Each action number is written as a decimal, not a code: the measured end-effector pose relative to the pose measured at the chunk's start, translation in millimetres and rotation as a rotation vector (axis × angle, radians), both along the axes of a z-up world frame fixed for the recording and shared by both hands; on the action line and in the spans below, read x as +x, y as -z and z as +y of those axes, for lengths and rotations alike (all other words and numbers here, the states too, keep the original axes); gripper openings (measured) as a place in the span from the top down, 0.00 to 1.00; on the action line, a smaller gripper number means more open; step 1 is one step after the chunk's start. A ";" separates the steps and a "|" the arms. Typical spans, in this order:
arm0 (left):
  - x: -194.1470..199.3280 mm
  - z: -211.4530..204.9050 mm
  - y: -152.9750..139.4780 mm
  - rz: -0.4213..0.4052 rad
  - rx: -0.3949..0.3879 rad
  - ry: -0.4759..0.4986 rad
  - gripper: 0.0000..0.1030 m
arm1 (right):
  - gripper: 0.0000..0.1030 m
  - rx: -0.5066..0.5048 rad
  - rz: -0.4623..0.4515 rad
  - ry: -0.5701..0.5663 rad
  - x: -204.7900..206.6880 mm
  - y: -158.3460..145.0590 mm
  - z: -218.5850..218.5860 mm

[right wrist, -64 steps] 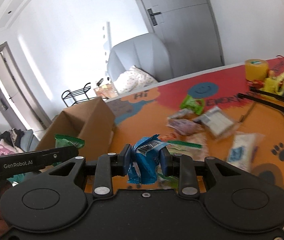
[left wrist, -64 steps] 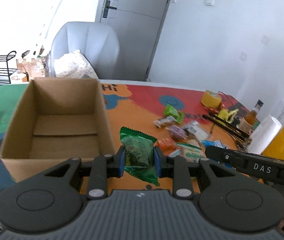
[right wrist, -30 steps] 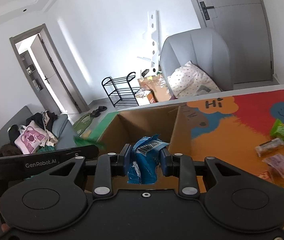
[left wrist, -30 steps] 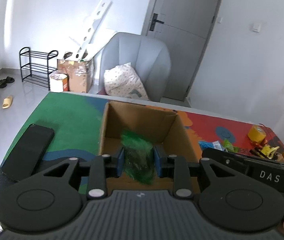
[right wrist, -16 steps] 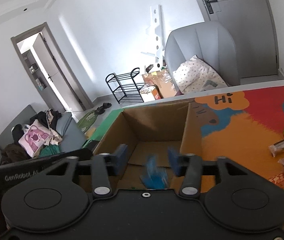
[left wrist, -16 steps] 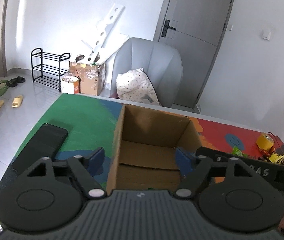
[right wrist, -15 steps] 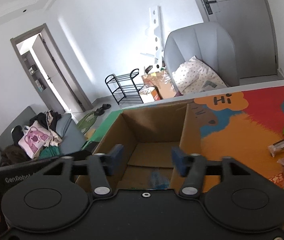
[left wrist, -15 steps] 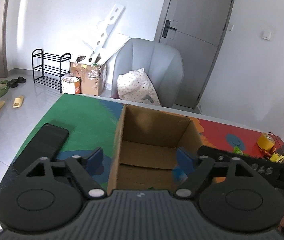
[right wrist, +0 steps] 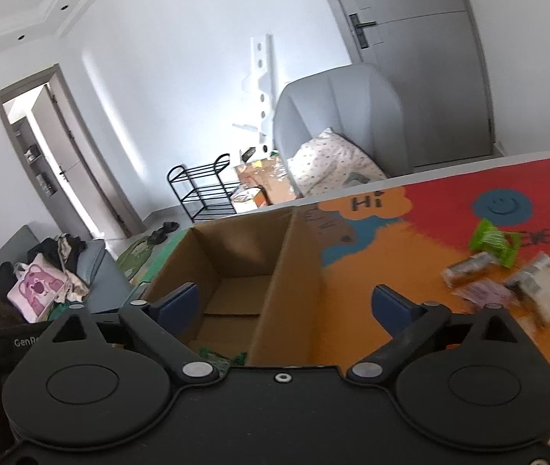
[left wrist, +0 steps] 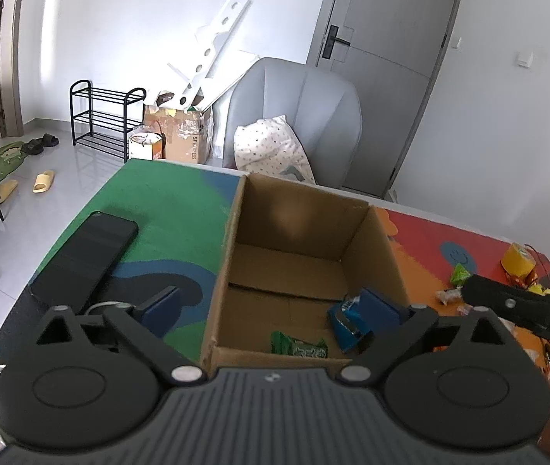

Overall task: Organize snacks
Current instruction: 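Move both tools back to the snack pile, then grasp the cow-print cake packet with the left tool while the right tool grasps the white Runfu cake bag, then carry both packets over the cardboard box and open both tools to drop them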

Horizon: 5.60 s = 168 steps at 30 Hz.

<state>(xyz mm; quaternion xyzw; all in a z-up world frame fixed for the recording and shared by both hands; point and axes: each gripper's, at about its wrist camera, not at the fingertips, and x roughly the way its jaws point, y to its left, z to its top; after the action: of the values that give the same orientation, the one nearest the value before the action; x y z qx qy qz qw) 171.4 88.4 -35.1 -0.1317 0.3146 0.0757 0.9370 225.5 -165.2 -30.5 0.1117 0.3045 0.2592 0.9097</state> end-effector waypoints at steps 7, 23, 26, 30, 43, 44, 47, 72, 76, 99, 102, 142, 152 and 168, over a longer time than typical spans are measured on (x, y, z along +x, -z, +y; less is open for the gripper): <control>-5.1 -13.1 0.0 -0.022 -0.002 0.026 0.00 | 0.00 -0.004 -0.006 0.060 -8.5 5.3 -24.8; -18.8 -64.6 0.6 -0.061 -0.012 0.129 0.00 | 0.00 0.011 -0.028 0.158 -35.2 19.0 -81.1; -20.3 -77.5 1.1 -0.060 0.008 0.154 0.00 | 0.00 0.024 -0.029 0.181 -40.3 21.9 -93.4; -20.6 -92.5 4.0 -0.058 -0.004 0.194 0.00 | 0.00 0.005 -0.020 0.208 -45.1 26.8 -107.4; -14.5 -143.9 13.7 -0.038 0.009 0.301 0.00 | 0.00 -0.038 0.021 0.266 -51.8 37.4 -145.5; -12.8 -146.6 14.7 -0.033 0.007 0.302 0.00 | 0.00 -0.039 0.025 0.273 -51.4 39.0 -148.4; -9.2 -156.5 17.4 -0.034 0.011 0.317 0.00 | 0.00 -0.040 0.041 0.289 -49.7 44.1 -156.9; 52.5 -213.2 66.0 0.066 -0.035 0.442 0.32 | 0.27 -0.029 0.184 0.342 -2.2 96.1 -178.8; 62.4 -222.3 74.1 0.082 -0.033 0.467 0.33 | 0.28 -0.057 0.188 0.348 6.0 103.7 -176.4; 68.3 -209.2 79.0 0.098 -0.030 0.452 0.54 | 0.48 -0.405 0.110 0.357 3.5 106.8 -134.9; 67.5 -201.5 77.5 0.090 -0.043 0.446 0.54 | 0.65 -0.411 0.110 0.378 -0.7 103.7 -138.9; 10.4 -96.6 -3.2 -0.090 -0.007 0.227 0.54 | 0.73 -0.173 -0.094 0.227 -20.7 27.9 -79.5; -3.8 -62.1 -22.8 -0.121 0.007 0.116 0.54 | 0.73 -0.123 -0.145 0.126 -16.1 10.9 -48.2; 6.0 -10.9 -25.0 -0.087 -0.007 0.013 0.54 | 0.73 -0.100 -0.143 -0.014 9.2 1.1 11.2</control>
<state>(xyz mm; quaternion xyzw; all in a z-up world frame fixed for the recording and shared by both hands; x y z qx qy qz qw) 177.4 77.5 -10.0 -0.1362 0.2749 0.0627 0.9497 234.7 -154.0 -31.6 0.0451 0.2522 0.2571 0.9318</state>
